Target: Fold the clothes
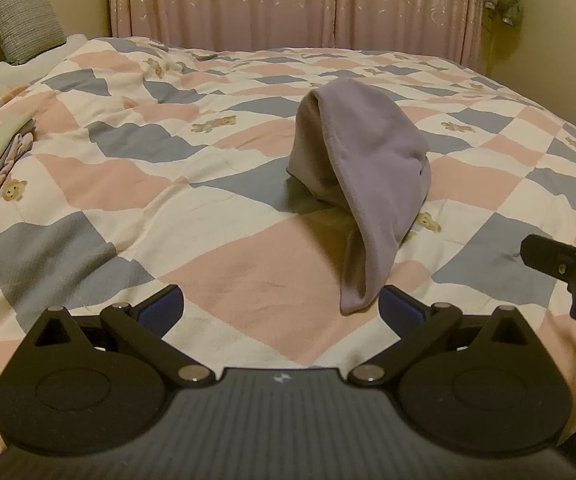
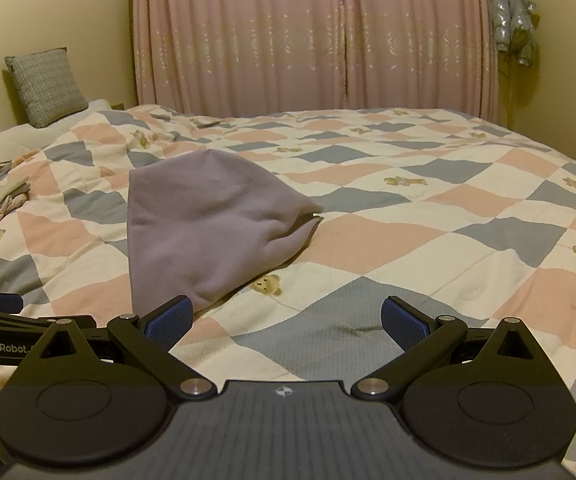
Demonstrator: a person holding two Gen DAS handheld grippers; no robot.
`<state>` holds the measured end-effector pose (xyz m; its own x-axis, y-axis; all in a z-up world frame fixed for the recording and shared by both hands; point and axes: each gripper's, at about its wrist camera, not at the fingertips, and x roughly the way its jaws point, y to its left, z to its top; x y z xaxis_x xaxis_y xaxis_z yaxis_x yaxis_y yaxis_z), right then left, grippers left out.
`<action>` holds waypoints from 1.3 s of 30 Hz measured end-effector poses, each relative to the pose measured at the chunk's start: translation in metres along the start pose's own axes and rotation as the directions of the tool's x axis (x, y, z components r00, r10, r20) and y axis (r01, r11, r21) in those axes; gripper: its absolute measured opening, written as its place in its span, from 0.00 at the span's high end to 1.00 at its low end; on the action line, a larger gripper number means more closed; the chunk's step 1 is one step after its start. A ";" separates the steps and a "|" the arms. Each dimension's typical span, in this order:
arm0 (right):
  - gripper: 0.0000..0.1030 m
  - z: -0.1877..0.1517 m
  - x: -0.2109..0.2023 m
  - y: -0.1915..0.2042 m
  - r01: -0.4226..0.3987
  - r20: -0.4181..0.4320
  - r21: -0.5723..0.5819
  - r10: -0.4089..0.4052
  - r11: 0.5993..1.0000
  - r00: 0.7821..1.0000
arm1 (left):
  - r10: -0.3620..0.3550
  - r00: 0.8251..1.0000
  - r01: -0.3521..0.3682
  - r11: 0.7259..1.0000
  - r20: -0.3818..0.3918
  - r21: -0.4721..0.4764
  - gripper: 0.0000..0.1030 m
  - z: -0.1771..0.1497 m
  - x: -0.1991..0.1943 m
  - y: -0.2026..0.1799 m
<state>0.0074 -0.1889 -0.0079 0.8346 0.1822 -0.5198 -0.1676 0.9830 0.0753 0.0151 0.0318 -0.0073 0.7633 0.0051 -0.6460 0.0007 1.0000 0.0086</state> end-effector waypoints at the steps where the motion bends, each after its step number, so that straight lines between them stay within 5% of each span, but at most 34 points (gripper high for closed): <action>1: 0.00 0.000 0.000 0.000 0.000 0.000 -0.001 0.000 1.000 1.000 | 0.000 1.000 0.000 1.000 0.001 0.001 0.00 0.000 0.000 0.000; 23: 0.00 -0.003 0.006 0.001 -0.003 -0.016 -0.010 0.003 1.000 1.000 | -0.011 1.000 0.011 1.000 0.008 0.007 0.00 0.000 0.001 0.001; 35: 0.00 0.001 0.021 0.008 -0.065 -0.010 -0.076 0.065 0.995 0.998 | -0.004 0.999 0.000 0.995 0.037 0.100 0.00 0.009 0.012 0.015; 39: 0.07 0.001 0.032 0.016 -0.092 -0.012 -0.104 0.091 0.990 0.996 | -0.005 0.999 -0.001 0.992 0.045 0.126 0.01 0.018 0.019 0.024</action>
<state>0.0321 -0.1672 -0.0221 0.8094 0.2708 -0.5211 -0.2972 0.9542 0.0343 0.0411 0.0561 -0.0055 0.7918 -0.0002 -0.6107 0.0811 0.9912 0.1049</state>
